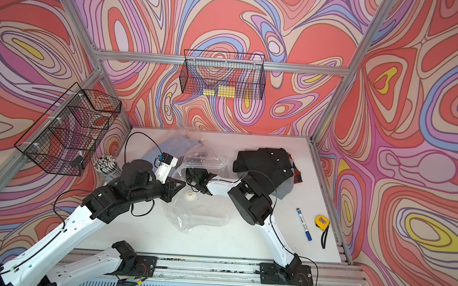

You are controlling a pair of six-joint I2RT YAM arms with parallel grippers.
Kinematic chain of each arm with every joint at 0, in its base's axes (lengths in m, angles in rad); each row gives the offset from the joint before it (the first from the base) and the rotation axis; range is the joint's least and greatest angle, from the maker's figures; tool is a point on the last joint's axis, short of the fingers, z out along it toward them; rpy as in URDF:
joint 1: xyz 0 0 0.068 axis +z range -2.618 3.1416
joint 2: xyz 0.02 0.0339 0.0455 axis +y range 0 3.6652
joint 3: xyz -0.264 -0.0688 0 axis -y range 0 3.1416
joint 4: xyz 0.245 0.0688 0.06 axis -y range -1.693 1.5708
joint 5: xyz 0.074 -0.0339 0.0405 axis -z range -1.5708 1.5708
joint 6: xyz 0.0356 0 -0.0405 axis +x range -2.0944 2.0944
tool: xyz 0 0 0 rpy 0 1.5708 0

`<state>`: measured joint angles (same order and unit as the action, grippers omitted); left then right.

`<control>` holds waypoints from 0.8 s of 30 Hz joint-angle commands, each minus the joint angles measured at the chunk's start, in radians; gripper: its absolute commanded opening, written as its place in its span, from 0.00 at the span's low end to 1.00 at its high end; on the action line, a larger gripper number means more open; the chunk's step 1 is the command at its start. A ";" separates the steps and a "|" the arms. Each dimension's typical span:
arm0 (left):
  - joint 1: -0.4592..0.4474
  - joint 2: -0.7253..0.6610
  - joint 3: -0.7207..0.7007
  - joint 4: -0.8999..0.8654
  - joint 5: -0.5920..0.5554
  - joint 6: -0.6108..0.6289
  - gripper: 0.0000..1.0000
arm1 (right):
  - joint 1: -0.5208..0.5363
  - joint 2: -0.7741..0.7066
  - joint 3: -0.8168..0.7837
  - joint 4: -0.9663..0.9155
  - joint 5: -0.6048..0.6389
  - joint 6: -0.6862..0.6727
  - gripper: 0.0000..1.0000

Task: Take the shirt out of the vacuum bag
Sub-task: Take out the shirt from the vacuum bag.

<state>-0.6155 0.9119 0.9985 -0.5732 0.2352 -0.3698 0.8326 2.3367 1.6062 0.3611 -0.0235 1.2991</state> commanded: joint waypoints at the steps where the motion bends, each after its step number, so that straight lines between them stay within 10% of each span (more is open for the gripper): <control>1: -0.004 -0.011 -0.007 -0.003 -0.004 0.019 0.00 | -0.002 0.038 0.027 -0.036 -0.001 -0.007 0.93; 24: -0.003 -0.004 -0.021 0.009 0.005 0.013 0.00 | -0.020 0.149 0.188 -0.179 0.068 -0.009 0.82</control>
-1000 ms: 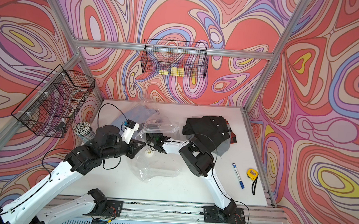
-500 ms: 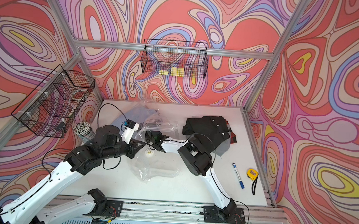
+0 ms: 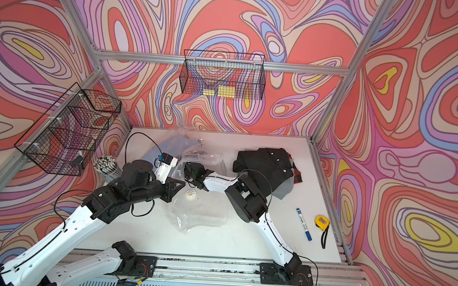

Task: Take the shirt out of the vacuum bag
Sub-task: Take out the shirt from the vacuum bag.

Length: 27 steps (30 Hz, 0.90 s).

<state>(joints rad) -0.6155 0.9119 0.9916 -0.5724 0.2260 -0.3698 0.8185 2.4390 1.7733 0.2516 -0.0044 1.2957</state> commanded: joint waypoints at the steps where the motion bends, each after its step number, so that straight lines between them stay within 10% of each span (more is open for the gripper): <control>1: -0.004 -0.004 -0.014 0.009 0.016 0.012 0.00 | -0.006 0.055 0.030 -0.083 0.050 -0.004 0.81; 9: -0.004 0.001 -0.016 0.015 0.025 0.009 0.00 | -0.006 0.105 0.103 -0.109 0.067 -0.034 0.68; 18: -0.004 0.004 -0.027 0.020 0.022 0.011 0.00 | -0.008 0.090 0.051 0.009 0.046 -0.057 0.07; 27: -0.004 0.005 -0.034 0.023 0.021 0.011 0.00 | -0.011 0.027 0.007 0.045 0.046 -0.078 0.00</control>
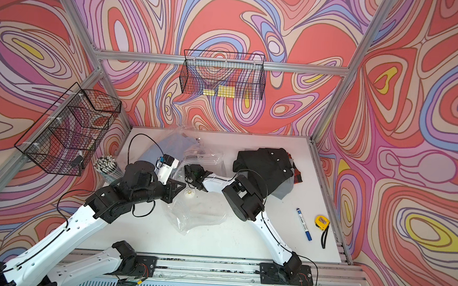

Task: Take the shirt out of the vacuum bag
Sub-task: Take out the shirt from the vacuum bag.

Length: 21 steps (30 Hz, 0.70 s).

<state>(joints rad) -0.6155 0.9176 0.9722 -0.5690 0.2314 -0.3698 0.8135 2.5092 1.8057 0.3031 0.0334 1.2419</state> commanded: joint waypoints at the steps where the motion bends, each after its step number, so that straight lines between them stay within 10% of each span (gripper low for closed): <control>1: -0.004 0.000 -0.016 0.020 0.015 0.011 0.00 | -0.006 -0.050 -0.036 0.013 0.001 -0.025 0.00; 21: -0.002 0.009 -0.026 0.026 -0.004 0.019 0.00 | -0.006 -0.319 -0.385 0.169 -0.066 -0.001 0.00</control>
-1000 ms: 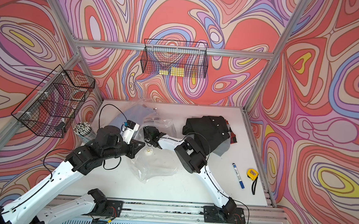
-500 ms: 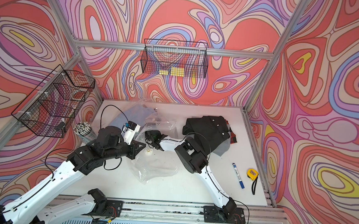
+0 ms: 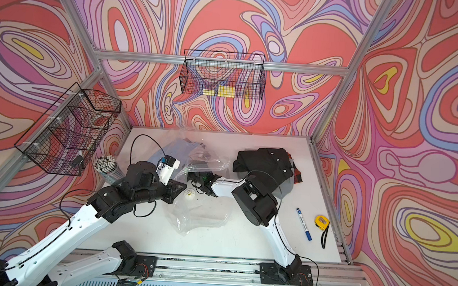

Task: Take the shirt out of the vacuum bag
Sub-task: Take out the shirt from the vacuum bag.

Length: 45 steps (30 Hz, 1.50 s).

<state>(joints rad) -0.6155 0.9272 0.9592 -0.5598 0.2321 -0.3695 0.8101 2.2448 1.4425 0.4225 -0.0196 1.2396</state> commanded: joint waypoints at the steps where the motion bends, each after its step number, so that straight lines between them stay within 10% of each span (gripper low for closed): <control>1: -0.003 -0.002 -0.014 0.018 -0.006 0.018 0.00 | -0.002 -0.065 -0.032 0.043 -0.015 0.003 0.00; 27: 0.002 -0.004 -0.014 0.021 -0.009 0.022 0.00 | 0.028 -0.300 -0.350 -0.027 0.055 -0.050 0.00; 34: 0.007 -0.004 -0.017 0.018 -0.008 0.020 0.00 | 0.029 -0.217 -0.261 -0.074 0.032 -0.048 0.41; 45: 0.007 0.005 -0.019 0.023 0.005 0.018 0.00 | 0.023 -0.109 -0.168 -0.053 0.020 -0.047 0.49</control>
<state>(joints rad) -0.6144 0.9260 0.9482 -0.5564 0.2356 -0.3664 0.8333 2.1033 1.2518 0.3523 -0.0013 1.1980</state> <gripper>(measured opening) 0.051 0.491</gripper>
